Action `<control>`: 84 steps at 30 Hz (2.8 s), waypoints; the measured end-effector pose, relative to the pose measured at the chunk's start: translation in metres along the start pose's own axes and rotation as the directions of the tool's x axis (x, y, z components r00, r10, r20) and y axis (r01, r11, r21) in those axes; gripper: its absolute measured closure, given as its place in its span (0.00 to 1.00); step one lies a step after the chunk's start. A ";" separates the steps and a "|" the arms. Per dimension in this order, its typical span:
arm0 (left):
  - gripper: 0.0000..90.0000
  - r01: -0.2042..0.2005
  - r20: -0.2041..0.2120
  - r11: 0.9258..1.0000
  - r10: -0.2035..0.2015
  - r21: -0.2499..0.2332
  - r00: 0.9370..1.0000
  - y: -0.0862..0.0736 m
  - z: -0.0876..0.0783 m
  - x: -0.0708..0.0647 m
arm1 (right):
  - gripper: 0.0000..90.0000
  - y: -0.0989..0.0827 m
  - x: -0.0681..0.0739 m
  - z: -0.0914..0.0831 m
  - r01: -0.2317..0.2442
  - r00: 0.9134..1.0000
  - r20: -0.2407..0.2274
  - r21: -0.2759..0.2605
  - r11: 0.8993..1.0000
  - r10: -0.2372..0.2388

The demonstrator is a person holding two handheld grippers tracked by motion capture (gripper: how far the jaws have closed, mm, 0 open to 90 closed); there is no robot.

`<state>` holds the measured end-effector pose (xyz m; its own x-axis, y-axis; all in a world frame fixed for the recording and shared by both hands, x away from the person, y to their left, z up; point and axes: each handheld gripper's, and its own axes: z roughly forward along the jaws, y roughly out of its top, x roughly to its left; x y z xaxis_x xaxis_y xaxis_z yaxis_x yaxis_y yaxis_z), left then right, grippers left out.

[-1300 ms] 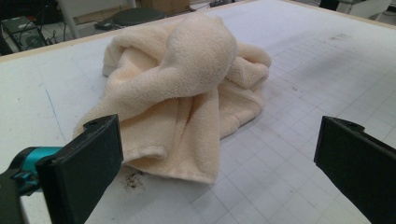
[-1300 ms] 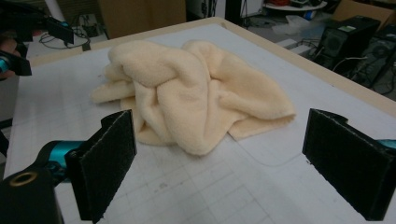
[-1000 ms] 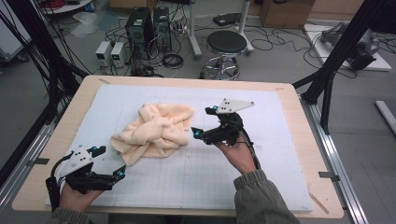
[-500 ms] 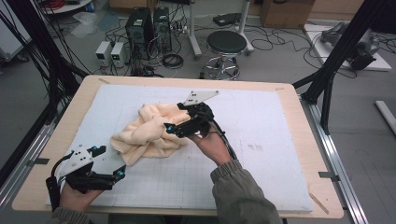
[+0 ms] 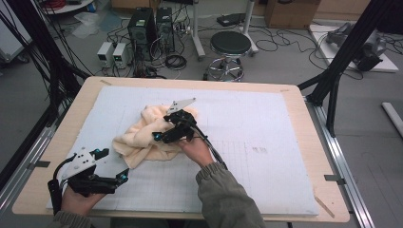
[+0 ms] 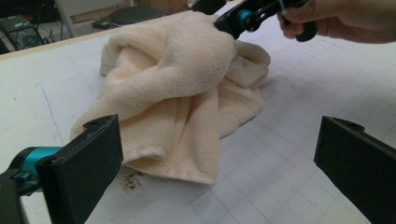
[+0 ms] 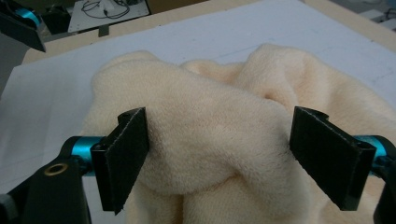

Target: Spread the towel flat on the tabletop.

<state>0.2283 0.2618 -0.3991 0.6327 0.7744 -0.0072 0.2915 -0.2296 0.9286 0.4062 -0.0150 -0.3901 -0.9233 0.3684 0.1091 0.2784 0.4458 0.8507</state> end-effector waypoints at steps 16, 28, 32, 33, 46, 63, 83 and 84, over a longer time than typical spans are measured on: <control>0.02 -0.002 0.002 1.000 0.002 0.003 1.000 0.000 0.001 0.000 | 0.61 -0.009 0.004 0.026 0.006 0.998 -0.059 0.065 0.998 -0.002; 0.02 0.001 -0.002 1.000 -0.001 0.008 1.000 0.002 0.002 0.001 | 0.78 -0.005 -0.001 0.003 0.028 0.994 -0.109 0.013 1.000 -0.026; 0.02 0.005 -0.013 1.000 -0.005 0.004 1.000 0.003 0.001 0.001 | 0.78 -0.002 -0.002 -0.013 0.026 0.994 -0.108 -0.007 1.000 -0.026; 0.02 0.009 -0.012 1.000 -0.009 0.001 1.000 0.004 0.001 0.001 | 0.78 -0.001 -0.002 -0.018 0.027 0.994 -0.103 -0.016 1.000 -0.028; 0.03 -0.014 0.025 1.000 0.014 -0.008 1.000 0.014 0.004 -0.008 | 0.78 0.004 0.005 -0.107 0.051 0.998 -0.043 -0.081 0.995 -0.054; 0.12 -0.053 0.112 0.999 0.054 -0.011 0.992 0.026 0.017 -0.023 | 0.78 -0.030 0.024 -0.212 0.042 0.998 0.043 -0.103 0.994 -0.038; 0.22 -0.115 0.227 0.993 0.104 0.037 0.968 0.031 0.052 -0.046 | 0.55 -0.103 0.000 -0.193 -0.111 0.988 0.101 -0.044 0.993 0.115; 0.24 -0.122 0.235 0.992 0.110 0.038 0.966 0.031 0.053 -0.047 | 0.55 -0.104 0.001 -0.195 -0.098 0.990 0.098 -0.057 0.994 0.103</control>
<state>0.2459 0.1869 -0.3897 0.8119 0.5838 0.0079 0.2393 -0.3451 0.9076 0.3242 -0.2203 -0.3780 -0.8590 0.4909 0.1452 0.3521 0.3607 0.8637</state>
